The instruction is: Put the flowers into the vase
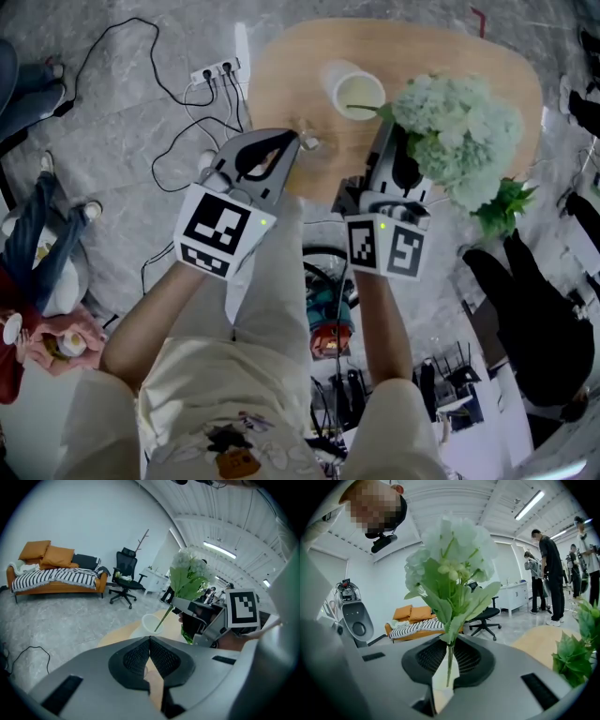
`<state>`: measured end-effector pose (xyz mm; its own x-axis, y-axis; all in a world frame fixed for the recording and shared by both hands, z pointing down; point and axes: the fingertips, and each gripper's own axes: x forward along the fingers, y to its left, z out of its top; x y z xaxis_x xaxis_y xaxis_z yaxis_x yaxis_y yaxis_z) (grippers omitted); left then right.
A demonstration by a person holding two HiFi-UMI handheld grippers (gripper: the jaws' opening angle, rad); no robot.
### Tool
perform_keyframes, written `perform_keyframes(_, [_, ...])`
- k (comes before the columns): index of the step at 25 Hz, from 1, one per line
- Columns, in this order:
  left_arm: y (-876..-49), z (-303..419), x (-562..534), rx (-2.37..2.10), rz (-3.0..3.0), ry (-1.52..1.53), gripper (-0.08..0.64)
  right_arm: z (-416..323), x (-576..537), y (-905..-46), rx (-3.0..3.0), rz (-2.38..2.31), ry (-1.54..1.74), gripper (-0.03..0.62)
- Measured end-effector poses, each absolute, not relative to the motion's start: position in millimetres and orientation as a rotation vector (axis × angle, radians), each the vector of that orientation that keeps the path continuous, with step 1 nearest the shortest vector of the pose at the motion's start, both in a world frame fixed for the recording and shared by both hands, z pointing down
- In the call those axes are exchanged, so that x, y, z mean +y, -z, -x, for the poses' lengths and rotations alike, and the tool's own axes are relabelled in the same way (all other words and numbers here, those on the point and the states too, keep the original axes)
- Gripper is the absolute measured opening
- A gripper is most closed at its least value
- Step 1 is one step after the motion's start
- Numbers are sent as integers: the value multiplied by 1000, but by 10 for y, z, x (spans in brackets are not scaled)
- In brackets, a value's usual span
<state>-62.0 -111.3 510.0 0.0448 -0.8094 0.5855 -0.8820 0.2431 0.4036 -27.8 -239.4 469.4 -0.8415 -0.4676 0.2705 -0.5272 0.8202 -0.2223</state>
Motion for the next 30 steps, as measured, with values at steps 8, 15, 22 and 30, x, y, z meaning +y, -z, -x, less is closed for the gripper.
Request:
perform_keyframes(8, [-5096,615,-1066,-1766,-1563,-126,9,308,-2439,-4837,-2770,-776,-393,28])
perform_keyframes(15, [-5100,580,-1032,-1761,-1561,-120,8,380,-2337,-5021,-2709,-727,-357,34])
perform_keyframes(22, [-5094,549,-1023,-1758,-1567,-123,8,385,-2293,-5145,-2634,-685,-354,43])
perform_keyframes(30, [-5088,552,-1014,-1764,-1568,-123,9,345,-2252,-5209,-2600,-665,-341,57])
